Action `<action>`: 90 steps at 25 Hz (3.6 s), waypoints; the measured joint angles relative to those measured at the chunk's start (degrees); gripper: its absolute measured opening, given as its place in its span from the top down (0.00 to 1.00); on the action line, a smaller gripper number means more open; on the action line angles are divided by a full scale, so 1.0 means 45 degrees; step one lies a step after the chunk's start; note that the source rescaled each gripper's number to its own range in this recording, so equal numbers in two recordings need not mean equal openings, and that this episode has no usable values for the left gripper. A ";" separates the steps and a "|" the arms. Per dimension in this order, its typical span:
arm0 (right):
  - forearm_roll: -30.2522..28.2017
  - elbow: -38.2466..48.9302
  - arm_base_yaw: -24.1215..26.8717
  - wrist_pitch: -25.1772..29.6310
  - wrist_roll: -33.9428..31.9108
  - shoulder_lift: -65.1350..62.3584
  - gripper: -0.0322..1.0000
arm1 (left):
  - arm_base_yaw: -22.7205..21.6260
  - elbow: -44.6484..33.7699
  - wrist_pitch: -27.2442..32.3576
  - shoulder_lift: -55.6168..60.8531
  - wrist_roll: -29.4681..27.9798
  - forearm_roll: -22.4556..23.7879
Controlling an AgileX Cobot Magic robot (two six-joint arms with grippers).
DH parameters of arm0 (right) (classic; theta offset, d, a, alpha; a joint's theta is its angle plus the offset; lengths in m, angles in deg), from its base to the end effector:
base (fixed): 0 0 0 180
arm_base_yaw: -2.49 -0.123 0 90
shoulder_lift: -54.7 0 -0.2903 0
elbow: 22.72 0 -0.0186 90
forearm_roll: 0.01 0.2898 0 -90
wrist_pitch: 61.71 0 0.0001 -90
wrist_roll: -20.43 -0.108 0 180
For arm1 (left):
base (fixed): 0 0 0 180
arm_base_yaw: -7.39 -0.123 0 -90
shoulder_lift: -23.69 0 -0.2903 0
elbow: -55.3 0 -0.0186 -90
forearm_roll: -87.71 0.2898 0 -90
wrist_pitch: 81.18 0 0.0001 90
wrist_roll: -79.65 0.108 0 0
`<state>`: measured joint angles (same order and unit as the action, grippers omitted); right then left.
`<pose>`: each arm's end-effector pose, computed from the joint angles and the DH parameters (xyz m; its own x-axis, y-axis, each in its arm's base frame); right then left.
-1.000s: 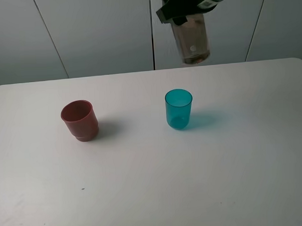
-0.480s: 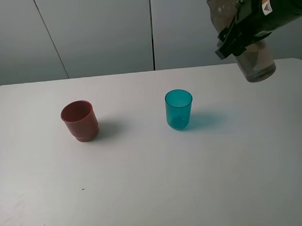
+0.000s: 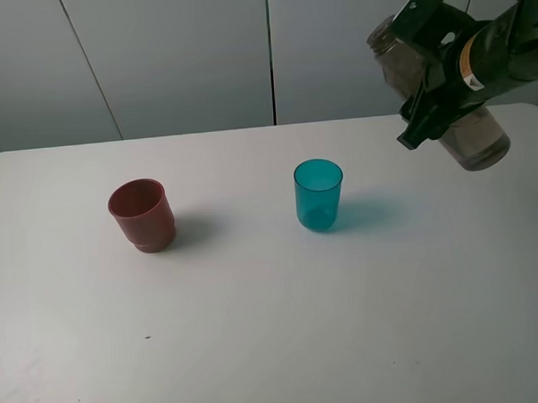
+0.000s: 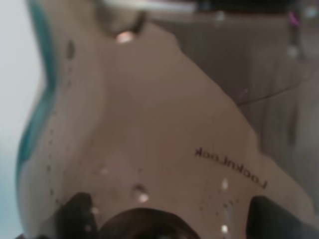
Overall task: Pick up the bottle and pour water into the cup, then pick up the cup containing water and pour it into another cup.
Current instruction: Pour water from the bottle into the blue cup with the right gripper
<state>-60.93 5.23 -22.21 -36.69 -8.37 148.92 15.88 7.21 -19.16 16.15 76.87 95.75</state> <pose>0.3325 0.1089 0.2030 -0.4832 -0.7284 -0.4857 -0.4485 0.6824 -0.5771 0.0376 0.0079 0.2906 -0.4546 0.0856 -0.8866 0.0461 0.9963 0.0725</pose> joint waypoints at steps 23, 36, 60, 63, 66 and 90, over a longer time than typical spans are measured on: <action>-0.4077 0.0523 -0.1360 -0.0288 -0.1331 0.0731 0.93 | 0.0000 0.0000 0.0000 0.0000 0.0000 0.0000; -0.6656 0.0523 -0.1360 0.0562 -0.1108 0.2194 0.93 | 0.0000 0.0000 0.0000 0.0000 0.0000 0.0000; -0.8305 0.1407 -0.1360 0.0540 -0.0383 0.2994 0.93 | 0.0000 0.0000 0.0000 0.0000 0.0000 0.0000; -0.8305 0.1407 -0.1360 0.0689 0.0021 0.3007 0.93 | 0.0000 0.0000 0.0000 0.0000 0.0000 0.0000; -0.8305 0.1407 -0.1360 0.0975 0.0345 0.3007 0.93 | 0.0000 0.0000 0.0000 0.0000 0.0000 0.0000; -0.8305 0.0522 -0.1360 0.1890 0.1979 0.3235 0.93 | 0.0000 0.0000 0.0000 0.0000 0.0024 0.0000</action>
<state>-98.30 7.58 -28.34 -28.18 0.54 163.48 15.88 7.21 -19.16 16.15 76.98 95.75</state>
